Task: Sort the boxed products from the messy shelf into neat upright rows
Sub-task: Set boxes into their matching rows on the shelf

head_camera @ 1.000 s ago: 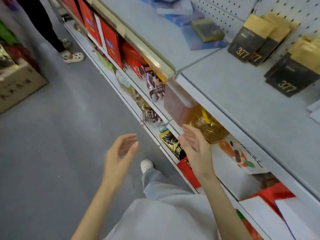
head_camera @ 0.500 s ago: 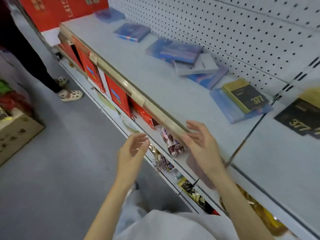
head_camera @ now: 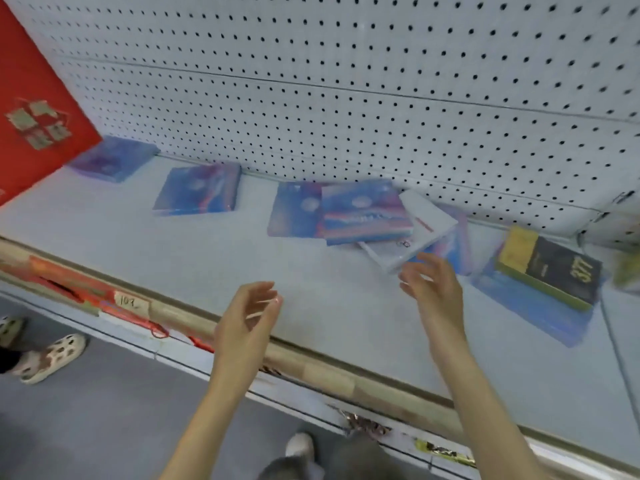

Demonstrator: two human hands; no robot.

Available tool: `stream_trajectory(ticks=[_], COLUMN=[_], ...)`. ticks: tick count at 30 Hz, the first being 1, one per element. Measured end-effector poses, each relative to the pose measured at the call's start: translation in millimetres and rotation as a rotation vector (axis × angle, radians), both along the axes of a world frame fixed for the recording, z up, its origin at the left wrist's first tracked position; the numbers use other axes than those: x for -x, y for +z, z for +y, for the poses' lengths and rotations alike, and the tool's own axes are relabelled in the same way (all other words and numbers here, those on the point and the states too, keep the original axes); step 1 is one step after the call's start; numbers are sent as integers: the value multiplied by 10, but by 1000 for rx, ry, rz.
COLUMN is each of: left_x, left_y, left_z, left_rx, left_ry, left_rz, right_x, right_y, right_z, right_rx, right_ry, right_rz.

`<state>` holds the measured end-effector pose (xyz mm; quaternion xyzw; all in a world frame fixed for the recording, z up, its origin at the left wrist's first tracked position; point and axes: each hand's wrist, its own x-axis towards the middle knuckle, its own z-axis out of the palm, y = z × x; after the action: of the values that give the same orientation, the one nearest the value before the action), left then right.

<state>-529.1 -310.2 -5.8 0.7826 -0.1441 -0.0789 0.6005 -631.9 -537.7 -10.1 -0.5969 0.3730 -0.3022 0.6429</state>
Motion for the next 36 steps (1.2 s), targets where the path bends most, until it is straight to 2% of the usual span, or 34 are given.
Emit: stream_trajectory(ticks=[3,6,9,13,15,18,22,28,30,34,36], left_x=[-403,-699,-876,-940,-974,-1065,-1205,-1384,-1421,-1376,-1293], left_y=[-13,-27,8,3,-25,-41,33,76,102,187,173], left_z=[-161,-491,-858,-1105,-1113,-1065,-974,-787,-720,-598,-572], left_rx=[-22,-8,15,5,-18,-7,12,-171,-141,109,145], left_ry=[-42,-90,-166,-296,-337,-327,-200,-192,-257,-498,-453], left_rz=[34,39,108,147,148,196,208,163,269,744,780], right_x=[-362,-637,-870,-1086,-1107,-1000,-752,-755,-781,-941,-982], right_y=[81,83,88,96,87,88,96,201,239,308,284], right_z=[-98,-130,-111,-86,-82,-91,-133,-188,-182,-68,-10], right_rx=[-231,-446,-531,-509,-506,-446,-325,-341,-358,-395,-327], right_ry=[-121,-103,-115,-292,-309,-234,-71,25,65,109,106], right_rz=[-95,-190,-242,-193,-170,-132,-81,-68,-63,33,123])
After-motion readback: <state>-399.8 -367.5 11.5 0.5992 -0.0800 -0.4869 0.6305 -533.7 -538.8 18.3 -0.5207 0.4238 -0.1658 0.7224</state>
